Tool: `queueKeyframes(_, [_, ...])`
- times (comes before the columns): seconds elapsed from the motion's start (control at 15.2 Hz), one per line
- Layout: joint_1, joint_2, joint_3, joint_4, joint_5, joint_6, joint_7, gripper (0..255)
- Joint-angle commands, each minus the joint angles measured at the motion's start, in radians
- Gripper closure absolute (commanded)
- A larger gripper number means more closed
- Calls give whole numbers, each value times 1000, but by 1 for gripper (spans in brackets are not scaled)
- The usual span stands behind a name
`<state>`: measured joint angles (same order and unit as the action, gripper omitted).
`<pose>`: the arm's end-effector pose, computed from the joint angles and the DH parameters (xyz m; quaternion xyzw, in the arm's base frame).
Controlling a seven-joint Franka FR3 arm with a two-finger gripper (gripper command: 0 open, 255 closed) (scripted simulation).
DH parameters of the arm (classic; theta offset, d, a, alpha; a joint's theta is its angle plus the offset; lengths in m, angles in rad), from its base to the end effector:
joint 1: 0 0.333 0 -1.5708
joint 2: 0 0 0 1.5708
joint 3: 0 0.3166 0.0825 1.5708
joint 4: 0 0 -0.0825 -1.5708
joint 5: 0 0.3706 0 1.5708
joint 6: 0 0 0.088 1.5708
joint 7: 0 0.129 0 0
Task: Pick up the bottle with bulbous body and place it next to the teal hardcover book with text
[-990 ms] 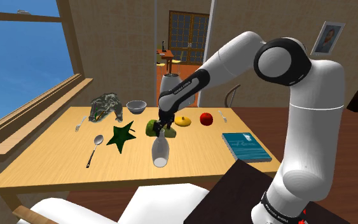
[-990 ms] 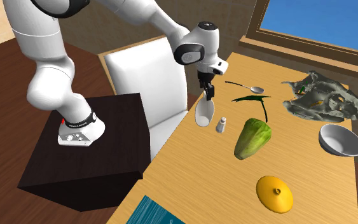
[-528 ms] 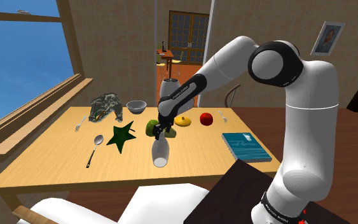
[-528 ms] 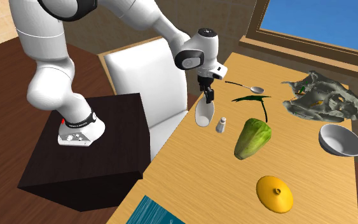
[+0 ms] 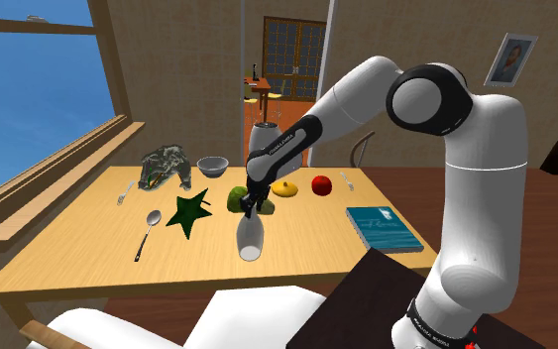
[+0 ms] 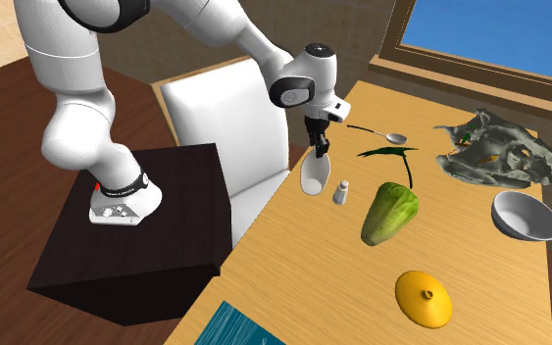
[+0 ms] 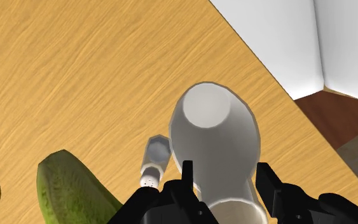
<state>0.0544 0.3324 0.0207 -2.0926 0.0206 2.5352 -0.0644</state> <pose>0.5869 0.0440 0.2616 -0.9966 -0.0607 -0.0550 0.0100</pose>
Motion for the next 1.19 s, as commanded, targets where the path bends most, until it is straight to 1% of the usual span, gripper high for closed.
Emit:
queueKeyframes(0.0, [0, 0, 0, 0, 0, 0, 0, 255])
queueKeyframes(0.33, [0, 0, 0, 0, 0, 0, 0, 255])
queueKeyframes(1.12, [0, -105, 0, 34, 0, -139, 2, 255])
